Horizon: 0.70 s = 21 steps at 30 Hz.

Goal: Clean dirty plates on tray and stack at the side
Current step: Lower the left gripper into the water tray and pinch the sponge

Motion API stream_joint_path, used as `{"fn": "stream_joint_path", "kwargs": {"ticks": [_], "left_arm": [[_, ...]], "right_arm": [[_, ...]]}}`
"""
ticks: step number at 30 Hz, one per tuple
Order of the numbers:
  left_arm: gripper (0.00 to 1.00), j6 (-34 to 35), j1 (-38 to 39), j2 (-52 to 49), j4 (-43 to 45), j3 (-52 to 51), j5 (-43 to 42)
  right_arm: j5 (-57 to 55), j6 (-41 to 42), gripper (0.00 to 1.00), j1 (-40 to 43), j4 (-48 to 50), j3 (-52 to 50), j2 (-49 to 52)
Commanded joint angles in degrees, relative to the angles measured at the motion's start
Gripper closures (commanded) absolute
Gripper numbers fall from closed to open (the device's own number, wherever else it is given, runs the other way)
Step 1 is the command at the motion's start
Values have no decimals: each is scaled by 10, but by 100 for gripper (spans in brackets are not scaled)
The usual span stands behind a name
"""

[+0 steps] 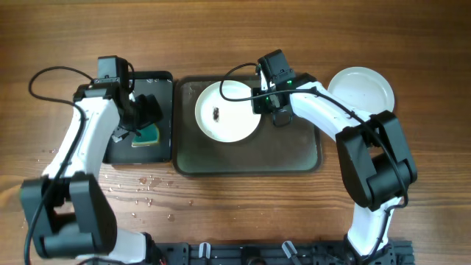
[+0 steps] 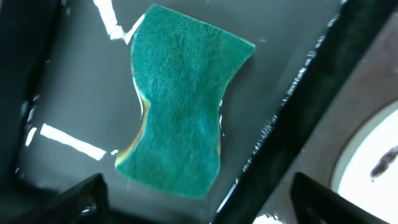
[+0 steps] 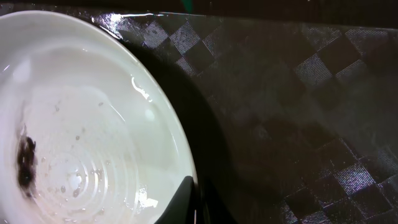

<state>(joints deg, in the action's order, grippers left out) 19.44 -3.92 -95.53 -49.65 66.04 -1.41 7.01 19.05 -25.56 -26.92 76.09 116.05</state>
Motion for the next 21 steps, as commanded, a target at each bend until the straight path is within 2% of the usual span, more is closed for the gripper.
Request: {"fn": "stream_joint_path", "kwargs": {"ticks": [1,4,7,15,21], "left_arm": [[20,-30,-1,-30,9,-5,-5],[22,-82,-1,-41,15,-5,-5],[30,-122,-1,-45,21,-5,-4],[27,-129,-1,-46,58,-5,-4],[29,-128,-1,-48,61,-6,-4]], "right_arm": [[-10,7,94,-1,1,-8,6],[-10,6,94,-1,2,-8,6],[-10,6,95,-1,2,-8,6],[-10,5,94,-1,2,-8,6],[-10,5,94,-1,3,-8,6]]}}
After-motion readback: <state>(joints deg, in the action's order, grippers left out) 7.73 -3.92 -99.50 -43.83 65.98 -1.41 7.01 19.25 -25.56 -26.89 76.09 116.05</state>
